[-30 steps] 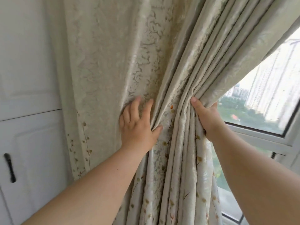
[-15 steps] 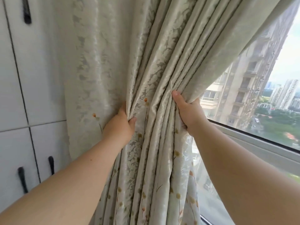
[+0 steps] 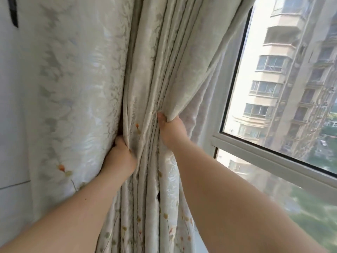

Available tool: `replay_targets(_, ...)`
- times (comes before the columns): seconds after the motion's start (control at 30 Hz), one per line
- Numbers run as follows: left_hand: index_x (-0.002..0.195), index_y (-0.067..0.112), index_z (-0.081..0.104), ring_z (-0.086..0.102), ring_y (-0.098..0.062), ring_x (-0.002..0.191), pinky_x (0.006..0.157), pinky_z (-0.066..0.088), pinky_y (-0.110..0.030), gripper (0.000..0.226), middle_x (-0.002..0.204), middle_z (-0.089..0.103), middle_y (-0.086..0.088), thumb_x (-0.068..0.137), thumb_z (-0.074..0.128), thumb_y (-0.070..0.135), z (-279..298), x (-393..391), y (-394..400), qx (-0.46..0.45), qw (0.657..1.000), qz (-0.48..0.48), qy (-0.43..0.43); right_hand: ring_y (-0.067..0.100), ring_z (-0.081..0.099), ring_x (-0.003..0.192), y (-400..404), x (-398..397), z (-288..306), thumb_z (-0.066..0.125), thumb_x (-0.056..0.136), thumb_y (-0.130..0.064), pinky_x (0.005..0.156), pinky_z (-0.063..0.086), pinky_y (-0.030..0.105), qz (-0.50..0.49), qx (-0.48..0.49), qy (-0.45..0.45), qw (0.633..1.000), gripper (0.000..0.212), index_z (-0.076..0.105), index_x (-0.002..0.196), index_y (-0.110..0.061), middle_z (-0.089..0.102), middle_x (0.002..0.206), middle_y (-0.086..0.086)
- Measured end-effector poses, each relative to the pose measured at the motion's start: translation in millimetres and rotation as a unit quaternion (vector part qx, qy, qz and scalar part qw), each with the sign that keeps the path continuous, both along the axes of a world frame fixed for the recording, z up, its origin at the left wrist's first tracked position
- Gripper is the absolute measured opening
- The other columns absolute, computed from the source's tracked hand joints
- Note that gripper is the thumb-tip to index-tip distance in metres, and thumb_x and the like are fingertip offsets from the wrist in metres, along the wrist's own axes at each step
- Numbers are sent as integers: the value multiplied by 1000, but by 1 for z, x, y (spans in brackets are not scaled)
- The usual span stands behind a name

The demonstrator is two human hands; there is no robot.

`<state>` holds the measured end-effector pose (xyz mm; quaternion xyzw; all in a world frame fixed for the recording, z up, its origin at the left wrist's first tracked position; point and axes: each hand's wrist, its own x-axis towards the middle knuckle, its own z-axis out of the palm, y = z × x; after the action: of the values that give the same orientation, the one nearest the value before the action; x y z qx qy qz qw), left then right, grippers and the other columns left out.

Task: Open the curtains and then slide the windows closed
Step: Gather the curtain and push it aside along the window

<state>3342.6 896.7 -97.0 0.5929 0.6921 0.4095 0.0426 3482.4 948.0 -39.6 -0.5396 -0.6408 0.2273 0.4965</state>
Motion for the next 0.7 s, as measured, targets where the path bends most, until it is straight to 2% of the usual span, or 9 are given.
replay_targets(0.07, 120, 2, 32, 55, -41, 98, 82, 46, -41, 39, 111, 56, -28, 84, 45, 10, 0, -7, 6, -18, 1000, 15, -5, 34, 51, 110, 7, -16, 3, 40, 92, -53, 86, 43, 36, 10, -17, -13, 1000, 57, 34, 139, -22, 50, 131, 12)
replay_targets(0.13, 118, 3, 32, 55, -41, 95, 81, 47, -44, 38, 109, 56, -28, 83, 44, 9, 0, -10, 9, -19, 1000, 14, -14, 29, 54, 101, 10, -17, 5, 39, 92, -52, 80, 41, 33, 13, -17, -17, 1000, 55, 34, 138, -21, 53, 126, 10)
replay_targets(0.17, 118, 3, 31, 55, -41, 93, 80, 47, -43, 37, 108, 57, -27, 83, 42, 10, -1, -10, 10, -18, 1000, 5, -21, 22, 55, 89, 10, -14, 4, 40, 93, -50, 75, 40, 30, 12, -16, -15, 1000, 54, 35, 138, -21, 56, 118, 6)
replay_targets(0.23, 119, 3, 30, 56, -38, 90, 76, 47, -39, 35, 107, 57, -25, 86, 39, 11, -3, -4, 9, -16, 999, -18, -33, 3, 43, 67, 6, -1, 1, 41, 93, -50, 60, 34, 23, 2, -21, -11, 1000, 52, 34, 137, -22, 54, 92, -8)
replay_targets(0.3, 121, 6, 29, 55, -35, 88, 74, 46, -37, 36, 107, 57, -22, 86, 38, 12, -5, 6, 7, -23, 998, -43, -43, 1, 36, 63, -2, 13, -3, 41, 91, -52, 56, 30, 21, -18, -29, -8, 999, 56, 31, 139, -24, 41, 79, -18)
replay_targets(0.37, 125, 13, 27, 53, -31, 91, 78, 46, -38, 42, 112, 55, -16, 85, 39, 18, -5, 16, 4, -55, 994, -70, -68, 9, 39, 70, -13, 25, -8, 43, 88, -57, 67, 33, 25, -36, -39, 5, 999, 63, 26, 141, -27, 37, 79, -21)
replay_targets(0.43, 128, 18, 24, 50, -28, 94, 80, 44, -35, 53, 119, 50, -11, 81, 46, 26, -4, 26, 1, -73, 987, -95, -104, 15, 41, 84, -25, 37, -16, 47, 84, -61, 76, 33, 32, -52, -50, 33, 997, 70, 22, 142, -29, 42, 87, -16)
replay_targets(0.57, 133, 21, 22, 46, -24, 97, 81, 40, -33, 74, 122, 45, -8, 70, 58, 35, -3, 48, -6, -32, 976, -142, -159, 20, 46, 93, -57, 62, -29, 55, 76, -65, 81, 36, 35, -100, -64, 88, 989, 78, 24, 139, -32, 48, 108, -7)
replay_targets(0.7, 134, 22, 22, 45, -33, 114, 95, 40, -47, 80, 129, 43, -12, 64, 57, 39, -9, 65, -14, -34, 967, -188, -166, 24, 53, 98, -92, 83, -39, 59, 70, -67, 86, 44, 39, -161, -65, 116, 978, 82, 26, 138, -33, 54, 111, -5)
